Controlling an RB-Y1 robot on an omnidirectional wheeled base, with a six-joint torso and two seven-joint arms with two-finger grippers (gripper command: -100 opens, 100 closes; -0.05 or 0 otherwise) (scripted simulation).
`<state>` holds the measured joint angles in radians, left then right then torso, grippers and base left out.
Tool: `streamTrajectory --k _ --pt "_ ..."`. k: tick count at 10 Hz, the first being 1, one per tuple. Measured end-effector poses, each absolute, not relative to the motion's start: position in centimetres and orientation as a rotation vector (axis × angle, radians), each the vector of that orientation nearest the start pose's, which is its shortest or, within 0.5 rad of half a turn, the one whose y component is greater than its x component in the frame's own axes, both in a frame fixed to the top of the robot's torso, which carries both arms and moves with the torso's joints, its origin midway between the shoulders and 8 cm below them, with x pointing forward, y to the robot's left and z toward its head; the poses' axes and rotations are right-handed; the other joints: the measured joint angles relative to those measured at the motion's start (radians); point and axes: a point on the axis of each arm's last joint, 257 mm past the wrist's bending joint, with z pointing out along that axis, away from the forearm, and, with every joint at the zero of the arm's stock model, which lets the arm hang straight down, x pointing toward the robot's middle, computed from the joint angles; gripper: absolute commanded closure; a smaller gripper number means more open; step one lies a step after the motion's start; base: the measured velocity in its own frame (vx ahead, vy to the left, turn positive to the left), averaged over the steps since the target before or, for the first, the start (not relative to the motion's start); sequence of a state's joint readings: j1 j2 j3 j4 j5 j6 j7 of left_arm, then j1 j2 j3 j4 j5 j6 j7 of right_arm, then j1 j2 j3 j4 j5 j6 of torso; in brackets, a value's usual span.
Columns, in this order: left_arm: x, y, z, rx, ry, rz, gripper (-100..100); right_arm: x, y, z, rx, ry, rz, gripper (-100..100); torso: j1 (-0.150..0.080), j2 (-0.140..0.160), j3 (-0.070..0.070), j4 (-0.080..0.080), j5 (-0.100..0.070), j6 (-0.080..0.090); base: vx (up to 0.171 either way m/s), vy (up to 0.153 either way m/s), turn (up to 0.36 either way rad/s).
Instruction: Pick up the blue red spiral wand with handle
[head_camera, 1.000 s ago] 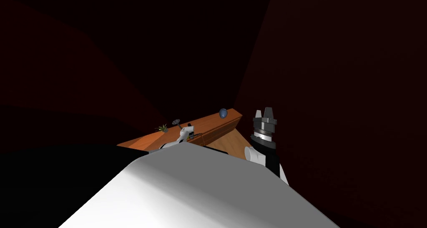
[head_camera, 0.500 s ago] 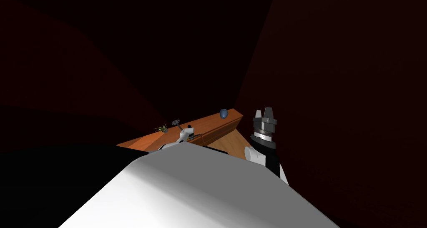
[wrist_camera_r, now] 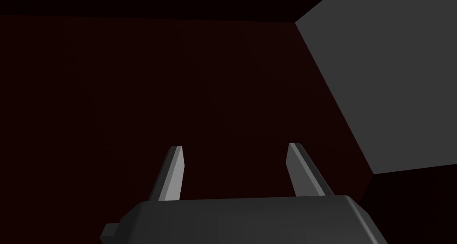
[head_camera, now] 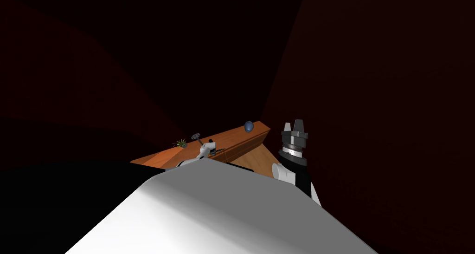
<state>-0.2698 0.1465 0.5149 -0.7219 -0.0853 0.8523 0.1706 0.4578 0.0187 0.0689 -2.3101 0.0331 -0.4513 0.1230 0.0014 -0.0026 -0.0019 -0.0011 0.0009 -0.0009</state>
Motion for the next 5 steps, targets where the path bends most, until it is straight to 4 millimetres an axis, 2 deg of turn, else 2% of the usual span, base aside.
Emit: streamTrajectory --k 4,5 --pt "32.6 39.9 -57.0 -2.595 1.418 -0.057 100 35.2 -25.0 4.3 0.596 0.633 1.255 0 -0.001 0.003 0.002 0.001 0.0 0.0 -0.038 -0.008 -0.024" --pt "32.6 39.9 -57.0 -2.597 1.418 -0.056 0 35.2 -25.0 4.2 0.596 0.633 1.255 0 -0.001 0.002 0.001 0.0 0.0 0.0 0.0 0.0 0.0"
